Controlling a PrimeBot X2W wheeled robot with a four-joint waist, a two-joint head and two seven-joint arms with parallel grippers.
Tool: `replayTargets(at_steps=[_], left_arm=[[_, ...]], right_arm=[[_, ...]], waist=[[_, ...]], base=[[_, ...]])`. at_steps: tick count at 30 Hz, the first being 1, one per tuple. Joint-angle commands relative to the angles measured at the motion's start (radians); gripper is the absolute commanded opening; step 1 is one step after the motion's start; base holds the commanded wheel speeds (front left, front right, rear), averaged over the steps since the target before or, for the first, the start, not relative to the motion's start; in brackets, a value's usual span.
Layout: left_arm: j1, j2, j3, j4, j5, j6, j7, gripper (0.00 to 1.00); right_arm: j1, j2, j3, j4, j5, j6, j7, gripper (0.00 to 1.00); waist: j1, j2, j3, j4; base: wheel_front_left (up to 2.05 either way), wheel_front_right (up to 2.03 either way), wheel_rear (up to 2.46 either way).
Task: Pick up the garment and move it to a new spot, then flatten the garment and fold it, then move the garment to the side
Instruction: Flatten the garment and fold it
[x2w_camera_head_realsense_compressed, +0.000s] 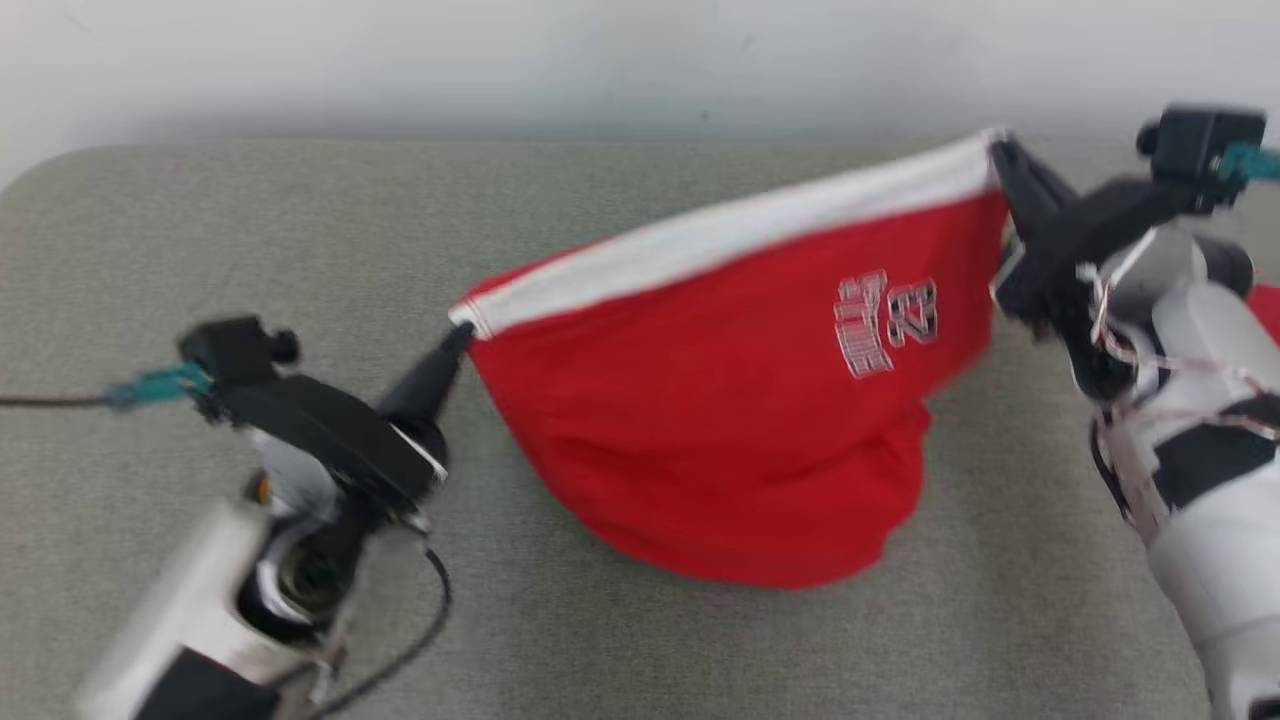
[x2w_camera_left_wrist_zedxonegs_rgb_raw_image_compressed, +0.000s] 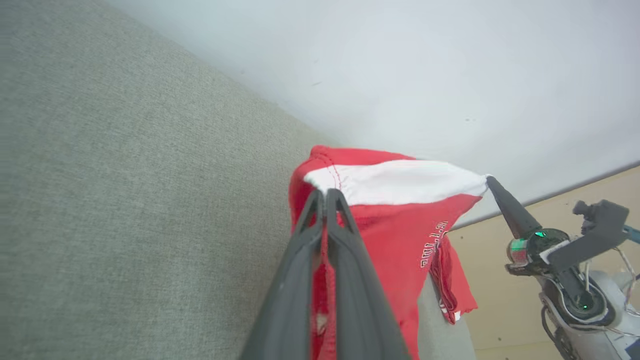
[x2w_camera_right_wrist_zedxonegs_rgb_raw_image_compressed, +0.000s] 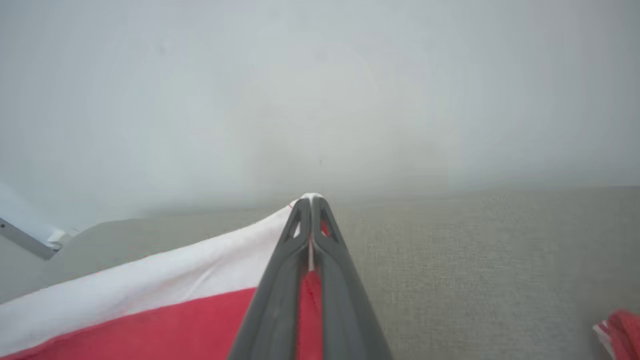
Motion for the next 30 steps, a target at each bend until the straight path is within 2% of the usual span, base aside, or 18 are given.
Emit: replayTargets(at_steps=[1,6,8,10,11,14,17,20,24,26,30], left_arm=[[-0.049,0.014,0.032,-0.018,-0.031,0.013,0.02,0.0],[-0.196,0.052,0.139,-0.04,-0.139,0.048,0.108,0.0],[-0.233,0.056,0.16,-0.033,-0.151,0.056,0.111,0.0],[-0.348,0.056,0.216,-0.015,-0.156,0.055,0.076,0.0],[-0.348,0.056,0.216,-0.015,-0.156,0.055,0.076,0.0],[-0.461,0.036,0.269,0.002,-0.15,0.018,0.01,0.0],[-0.554,0.023,0.303,0.011,-0.11,-0.054,-0.089,0.0],[-0.605,-0.016,0.342,0.004,-0.1,-0.11,-0.196,0.0],[-0.535,-0.059,0.313,-0.015,-0.089,-0.139,-0.248,0.0],[-0.466,-0.052,0.255,-0.03,-0.034,-0.147,-0.26,0.0],[-0.271,-0.059,0.154,-0.066,0.007,-0.149,-0.34,0.0]], right_arm=[[-0.039,0.023,-0.016,-0.012,0.02,-0.002,-0.003,0.0],[-0.199,0.071,-0.048,-0.005,0.015,-0.002,-0.038,0.0],[-0.231,0.076,-0.052,0.004,-0.003,-0.002,-0.062,0.0],[-0.338,0.09,-0.078,0.039,-0.059,-0.002,-0.154,0.0],[-0.338,0.09,-0.078,0.039,-0.059,-0.002,-0.154,0.0],[-0.433,0.106,-0.106,0.071,-0.118,-0.002,-0.254,0.0],[-0.514,0.116,-0.132,0.083,-0.182,-0.002,-0.347,0.0],[-0.559,0.104,-0.167,0.054,-0.24,-0.003,-0.385,0.0],[-0.493,0.098,-0.148,0.038,-0.285,-0.003,-0.389,0.0],[-0.437,0.093,-0.093,0.042,-0.285,-0.002,-0.377,0.0],[-0.269,0.068,0.024,0.053,-0.255,-0.002,-0.33,0.0]], waist=[[0.0001,0.0,0.065,-0.051],[0.0001,0.0,0.16,-0.104],[0.0001,0.0,0.17,-0.112],[0.0001,0.0,0.192,-0.131],[0.0001,0.0,0.192,-0.131],[0.0001,0.0,0.204,-0.139],[0.0001,0.0,0.2,-0.143],[0.0001,0.0,0.193,-0.134],[0.0001,0.0,0.187,-0.112],[0.0001,0.0,0.186,-0.105],[0.0001,0.0,0.183,-0.103]], base=[[0.0,0.0,0.0],[0.0,0.0,0.0],[0.0,0.0,0.0],[0.0,0.0,0.0],[0.0,0.0,0.0],[0.0,0.0,0.0],[0.0,0.0,0.0],[0.0,0.0,0.0],[0.0,0.0,0.0],[0.0,0.0,0.0],[0.0,0.0,0.0]])
